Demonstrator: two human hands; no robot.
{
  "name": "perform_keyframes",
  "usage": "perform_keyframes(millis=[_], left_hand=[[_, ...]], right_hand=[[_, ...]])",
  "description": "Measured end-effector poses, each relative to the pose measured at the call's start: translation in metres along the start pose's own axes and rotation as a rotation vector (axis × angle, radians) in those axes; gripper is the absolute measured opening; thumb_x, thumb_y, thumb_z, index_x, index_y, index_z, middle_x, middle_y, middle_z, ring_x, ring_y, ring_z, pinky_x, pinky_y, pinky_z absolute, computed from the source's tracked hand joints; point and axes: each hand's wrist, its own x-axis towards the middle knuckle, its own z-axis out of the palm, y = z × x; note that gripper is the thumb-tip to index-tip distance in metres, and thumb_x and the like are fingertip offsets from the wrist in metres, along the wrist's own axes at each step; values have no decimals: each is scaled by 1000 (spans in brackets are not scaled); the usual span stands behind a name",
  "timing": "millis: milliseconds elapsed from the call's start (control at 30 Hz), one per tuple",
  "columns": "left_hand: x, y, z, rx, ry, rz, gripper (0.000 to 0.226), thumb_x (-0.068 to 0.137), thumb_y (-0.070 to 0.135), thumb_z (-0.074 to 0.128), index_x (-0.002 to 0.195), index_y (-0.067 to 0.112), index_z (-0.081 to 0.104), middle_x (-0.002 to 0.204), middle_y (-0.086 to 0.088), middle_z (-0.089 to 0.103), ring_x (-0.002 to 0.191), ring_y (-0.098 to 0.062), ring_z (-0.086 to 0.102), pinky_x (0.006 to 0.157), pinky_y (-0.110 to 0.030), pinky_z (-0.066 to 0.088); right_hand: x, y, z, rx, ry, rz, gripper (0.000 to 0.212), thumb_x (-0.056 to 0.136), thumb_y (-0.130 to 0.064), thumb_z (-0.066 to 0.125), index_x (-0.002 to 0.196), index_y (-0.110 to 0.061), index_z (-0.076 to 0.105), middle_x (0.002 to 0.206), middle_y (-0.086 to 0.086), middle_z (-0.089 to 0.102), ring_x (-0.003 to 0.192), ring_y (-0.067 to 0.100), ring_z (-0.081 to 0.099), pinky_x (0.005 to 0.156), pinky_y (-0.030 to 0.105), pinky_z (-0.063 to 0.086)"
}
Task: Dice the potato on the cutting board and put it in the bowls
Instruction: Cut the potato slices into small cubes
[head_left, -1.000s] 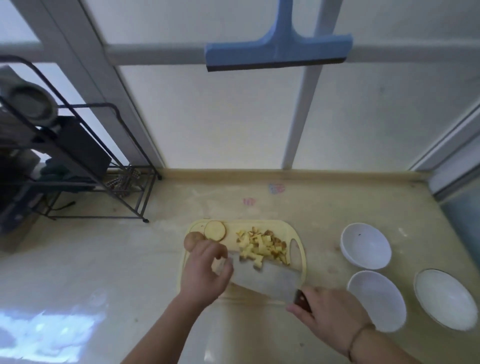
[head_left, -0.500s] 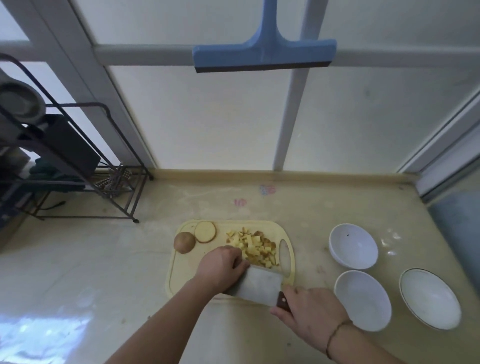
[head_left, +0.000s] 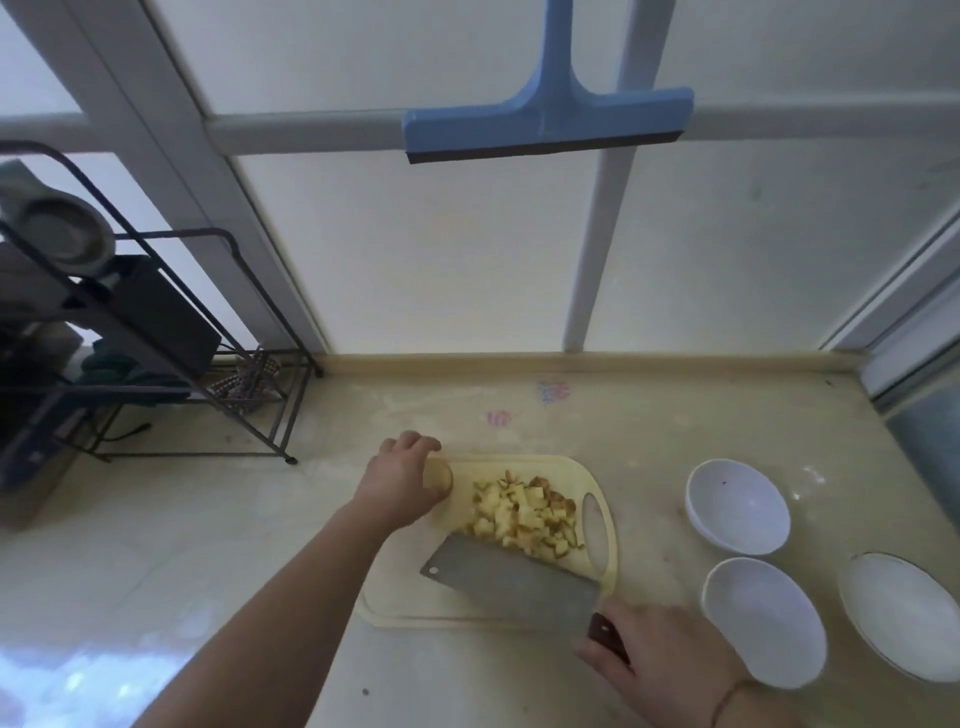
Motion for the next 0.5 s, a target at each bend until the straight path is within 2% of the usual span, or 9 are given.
perform_keyframes(millis=[67,100,167,267,367,433,467,500], left_hand=[[4,-8,-1,131,-98,-23,74,85,47,71,149,27,37,151,0,38,136,-27,37,110,-41,38],[5,-9,0,157,-120,-15,78,85,49,70,151,27,34,153,0,37,137,-26,36,112,-42,36],[9,-13,4,168,-111,17,78,84,50,71,150,27,36,151,0,38,135,-26,37,111,-41,35],[13,-18,5,221,-67,120,69,84,50,70,145,29,45,145,4,46,129,-21,42,108,-36,34],[14,-21,9,202,-33,207,68,82,47,68,143,25,47,142,3,50,125,-20,45,107,-33,34],[14,-21,11,142,-19,218,71,81,46,71,144,20,47,140,-1,51,125,-22,47,107,-32,36],[13,-21,11,99,-1,223,72,81,45,73,143,18,47,139,-3,51,125,-23,47,107,-33,36],[11,-20,11,31,35,226,72,80,44,75,142,16,49,138,-4,52,124,-25,48,107,-34,37]], right_hand=[[2,0,0,70,6,15,110,43,-100,-15,110,-40,49,114,-5,72,105,15,68,86,33,50],[2,-1,-1,109,10,15,106,42,-103,-14,104,-41,46,113,-7,72,105,13,68,87,30,49],[1,-3,-2,163,22,44,101,40,-104,-13,99,-41,41,108,-10,71,106,11,68,90,29,49],[3,-4,0,146,24,86,111,30,-102,-23,95,-41,42,98,-12,68,95,9,67,89,28,51],[5,-2,2,205,9,148,98,36,-105,-19,79,-42,42,77,-18,59,81,1,63,86,22,51],[4,-5,1,304,27,197,77,54,-105,3,67,-40,42,63,-18,60,73,-1,62,83,16,48],[1,-6,1,388,51,229,64,70,-97,23,61,-36,44,59,-20,62,70,1,62,81,15,46],[-1,-7,3,493,86,265,55,83,-80,43,56,-32,46,56,-20,61,66,4,61,76,16,45]])
